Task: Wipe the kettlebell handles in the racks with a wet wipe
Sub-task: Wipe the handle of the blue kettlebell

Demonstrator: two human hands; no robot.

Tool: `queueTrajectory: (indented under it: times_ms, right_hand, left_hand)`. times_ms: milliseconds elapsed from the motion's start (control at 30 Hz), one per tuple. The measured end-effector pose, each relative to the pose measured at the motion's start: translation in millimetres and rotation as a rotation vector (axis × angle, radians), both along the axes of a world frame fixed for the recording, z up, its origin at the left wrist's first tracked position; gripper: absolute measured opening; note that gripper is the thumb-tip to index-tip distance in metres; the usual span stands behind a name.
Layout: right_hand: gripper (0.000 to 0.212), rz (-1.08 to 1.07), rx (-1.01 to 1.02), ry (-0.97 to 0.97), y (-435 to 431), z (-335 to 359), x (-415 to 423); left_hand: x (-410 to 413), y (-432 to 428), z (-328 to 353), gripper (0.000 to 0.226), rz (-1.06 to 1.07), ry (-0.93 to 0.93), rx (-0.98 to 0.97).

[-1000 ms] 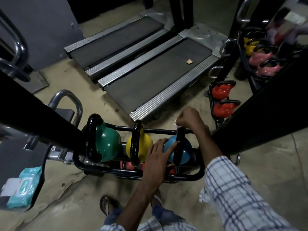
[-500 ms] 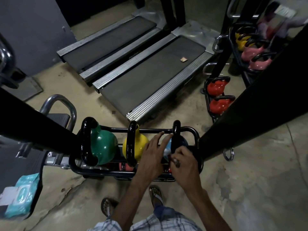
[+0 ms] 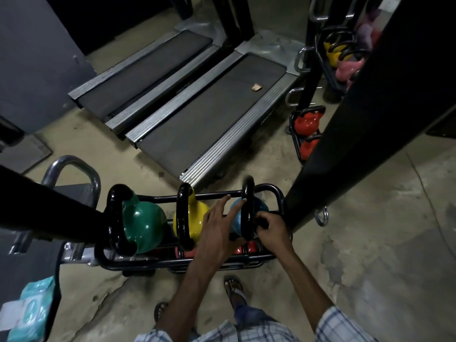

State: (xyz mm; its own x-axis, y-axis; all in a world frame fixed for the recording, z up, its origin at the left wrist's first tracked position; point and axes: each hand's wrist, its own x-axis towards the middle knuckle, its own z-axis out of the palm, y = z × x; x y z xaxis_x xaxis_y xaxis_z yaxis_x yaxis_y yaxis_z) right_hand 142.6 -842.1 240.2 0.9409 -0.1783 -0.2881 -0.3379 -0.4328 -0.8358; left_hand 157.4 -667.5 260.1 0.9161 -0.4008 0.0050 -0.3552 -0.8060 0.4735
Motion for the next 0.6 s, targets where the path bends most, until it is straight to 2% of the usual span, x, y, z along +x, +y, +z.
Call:
queueTrajectory:
  times_ms: [100, 200, 300, 333, 400, 600]
  right_hand:
    - [0.021, 0.107, -0.054, 0.066, -2.8, -5.8, 8.1]
    - [0.027, 0.132, 0.017, 0.159, -4.6, -7.7, 14.5]
    - [0.032, 0.051, 0.28, 0.298, -4.1, -1.1, 35.2]
    - [0.033, 0.032, 0.34, 0.293, -4.4, 2.4, 40.1]
    - [0.032, -0.042, 0.337, 0.308, -7.0, 4.9, 47.6]
    - [0.026, -0.569, 0.798, 0.22, 9.6, 2.5, 59.1]
  left_hand:
    - [1.1, -1.1, -0.1, 0.107, 0.019, 0.005, 0.008]
    - [0.6, -0.9, -0.5, 0.108, 0.023, 0.011, 0.013]
    - [-0.2, -1.6, 0.1, 0.111, 0.035, 0.019, 0.025]
    - [-0.5, -1.9, 0.6, 0.112, 0.038, 0.017, 0.03]
    - [-1.4, -2.6, 1.5, 0.113, 0.038, 0.005, 0.041]
    - [-4.4, -3.4, 3.1, 0.111, 0.051, 0.006, 0.067]
